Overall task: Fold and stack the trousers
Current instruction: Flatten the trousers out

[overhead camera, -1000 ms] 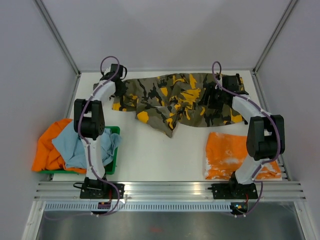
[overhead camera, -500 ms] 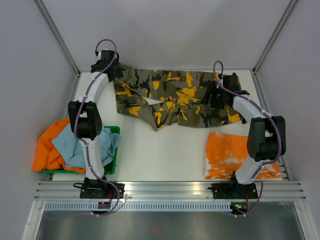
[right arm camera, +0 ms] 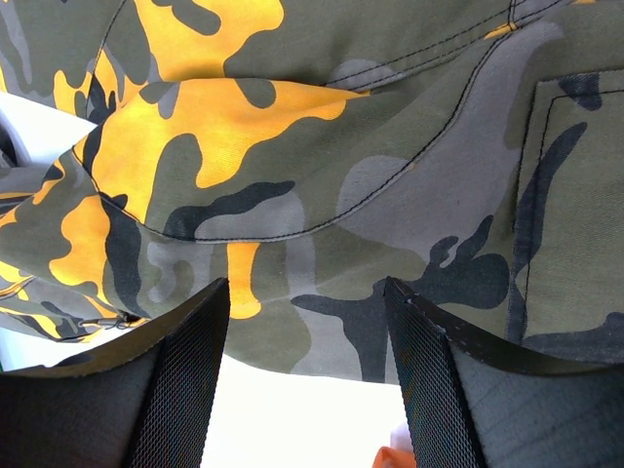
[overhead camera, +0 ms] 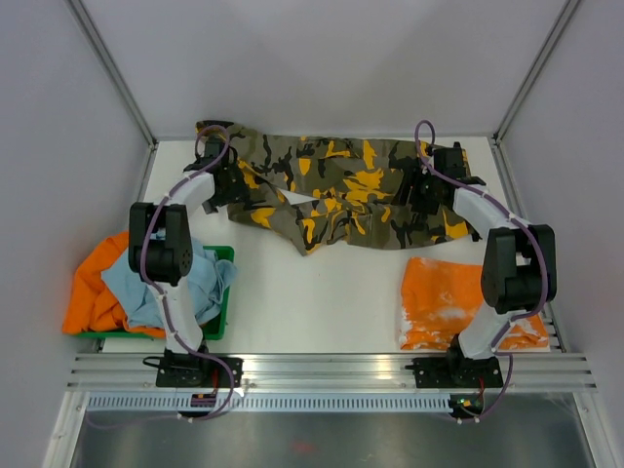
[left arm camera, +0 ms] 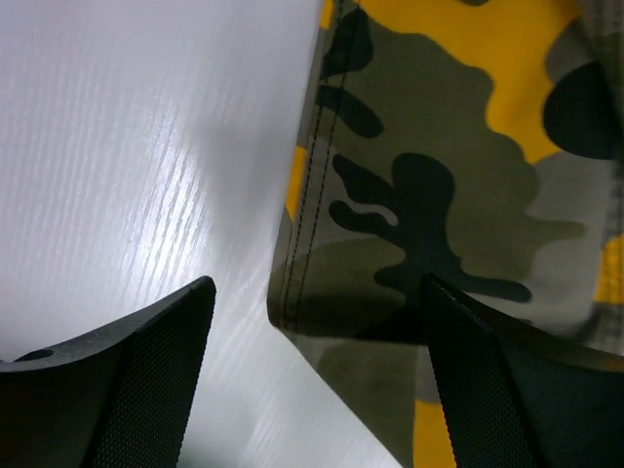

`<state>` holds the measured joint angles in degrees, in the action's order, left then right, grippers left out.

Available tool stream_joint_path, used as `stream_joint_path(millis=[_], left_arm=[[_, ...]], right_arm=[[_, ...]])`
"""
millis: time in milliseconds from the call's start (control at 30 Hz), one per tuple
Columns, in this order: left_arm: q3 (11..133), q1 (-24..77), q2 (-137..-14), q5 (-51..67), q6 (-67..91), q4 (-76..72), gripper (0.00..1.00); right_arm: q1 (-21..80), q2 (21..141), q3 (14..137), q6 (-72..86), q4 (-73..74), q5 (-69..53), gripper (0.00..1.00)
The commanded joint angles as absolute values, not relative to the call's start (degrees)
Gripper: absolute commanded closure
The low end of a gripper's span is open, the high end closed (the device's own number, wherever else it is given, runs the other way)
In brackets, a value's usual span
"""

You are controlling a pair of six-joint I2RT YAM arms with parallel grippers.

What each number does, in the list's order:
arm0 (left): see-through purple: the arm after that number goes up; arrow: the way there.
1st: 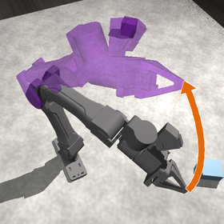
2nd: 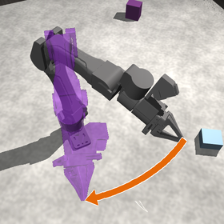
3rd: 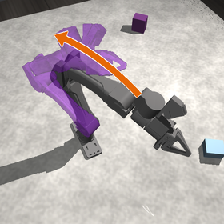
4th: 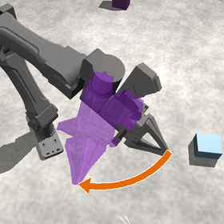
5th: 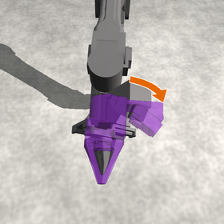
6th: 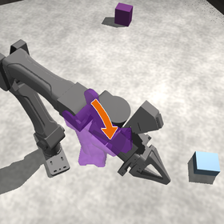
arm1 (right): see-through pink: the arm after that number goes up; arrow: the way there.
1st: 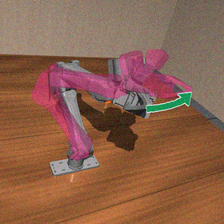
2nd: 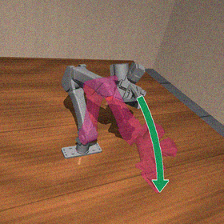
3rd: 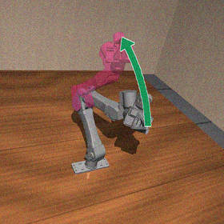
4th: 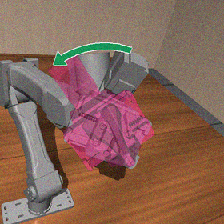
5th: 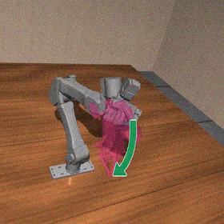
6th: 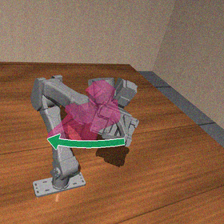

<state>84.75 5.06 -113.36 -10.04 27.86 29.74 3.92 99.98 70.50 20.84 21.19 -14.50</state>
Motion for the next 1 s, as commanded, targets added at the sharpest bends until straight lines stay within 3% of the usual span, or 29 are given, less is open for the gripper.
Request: stream_joint_path(millis=[0,233,333,367,400,433,667,967], left_arm=[[86.3,4.9,-116.6,-13.1,31.0,25.1,0.12],[91.9,4.9,-123.6,-13.2,32.1,23.1,0.32],[92.5,4.9,-124.9,-13.1,32.4,23.6,0.58],[92.5,4.8,-124.9,-13.7,32.5,24.3,0.80],[92.5,4.8,-124.6,-14.6,33.1,25.1,0.93],[92.3,4.7,-124.2,-15.5,33.7,27.3,0.98],[85.4,4.0,-108.7,-37.3,42.7,37.2,0.98],[80.2,4.0,-90.0,-45.0,52.5,43.7,0.98]], right_arm=[[4.0,98.8,69.6,21.0,20.5,-13.8,0.29],[4.0,98.1,69.3,20.7,21.4,-12.2,0.29],[4.0,98.1,68.9,20.2,22.0,-11.4,0.29],[4.0,98.1,69.1,20.1,22.3,-10.7,0.29],[4.0,98.1,69.3,19.8,22.7,-10.3,0.29],[4.0,98.0,69.3,19.6,23.4,-9.8,0.29],[3.7,96.8,69.0,18.9,23.6,-7.2,0.28],[3.4,99.1,68.7,20.0,21.8,-8.6,0.28]])
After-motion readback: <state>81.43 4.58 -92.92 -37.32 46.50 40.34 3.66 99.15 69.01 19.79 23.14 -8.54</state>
